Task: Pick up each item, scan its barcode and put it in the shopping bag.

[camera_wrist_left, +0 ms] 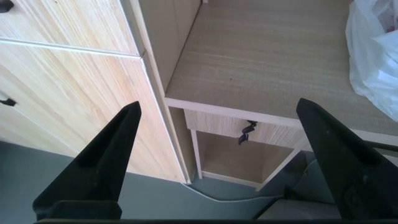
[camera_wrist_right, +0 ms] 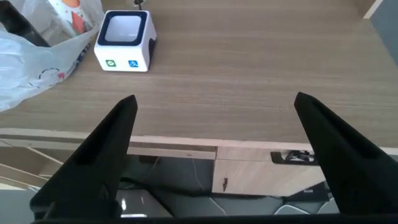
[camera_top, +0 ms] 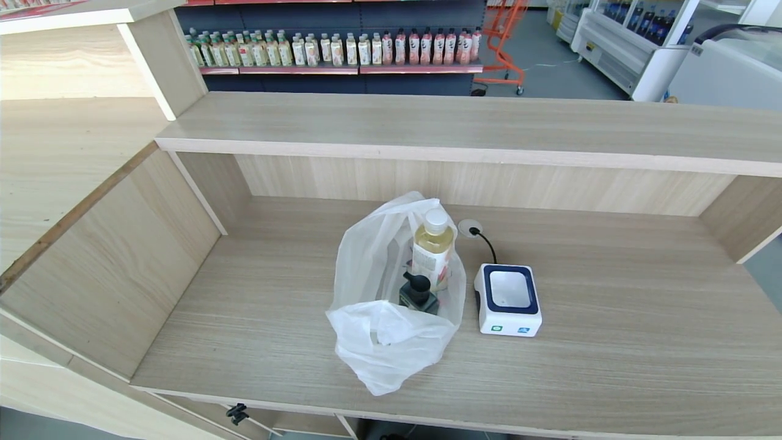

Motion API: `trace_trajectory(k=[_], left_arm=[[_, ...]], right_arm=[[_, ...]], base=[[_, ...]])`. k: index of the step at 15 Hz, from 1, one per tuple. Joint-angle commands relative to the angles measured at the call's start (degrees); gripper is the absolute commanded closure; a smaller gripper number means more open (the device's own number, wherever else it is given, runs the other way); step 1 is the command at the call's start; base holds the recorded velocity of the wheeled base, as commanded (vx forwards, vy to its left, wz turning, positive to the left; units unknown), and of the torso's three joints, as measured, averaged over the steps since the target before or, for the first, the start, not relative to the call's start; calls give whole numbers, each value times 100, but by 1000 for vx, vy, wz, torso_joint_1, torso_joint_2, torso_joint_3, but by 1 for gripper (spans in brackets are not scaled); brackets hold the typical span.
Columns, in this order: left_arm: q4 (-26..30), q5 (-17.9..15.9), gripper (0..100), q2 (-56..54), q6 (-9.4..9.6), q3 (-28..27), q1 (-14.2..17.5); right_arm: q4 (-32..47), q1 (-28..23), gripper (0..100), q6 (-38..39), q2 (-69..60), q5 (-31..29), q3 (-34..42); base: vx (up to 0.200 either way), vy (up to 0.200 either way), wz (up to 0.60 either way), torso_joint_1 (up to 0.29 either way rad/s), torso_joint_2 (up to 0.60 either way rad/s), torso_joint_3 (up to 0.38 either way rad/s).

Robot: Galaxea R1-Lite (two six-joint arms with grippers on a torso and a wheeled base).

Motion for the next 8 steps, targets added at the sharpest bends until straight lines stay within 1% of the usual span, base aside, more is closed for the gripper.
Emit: trace_trajectory(k=[1,8], left_arm=[[1,3,0,0,-1,0,1],[1,3,0,9,-1,0,1]], right_arm=[[-3,1,100,-3,-16,1,2],[14,1,100,120,-16,1,2]], base=[[0,0,0,0,0,0],[0,0,0,0,0,0]])
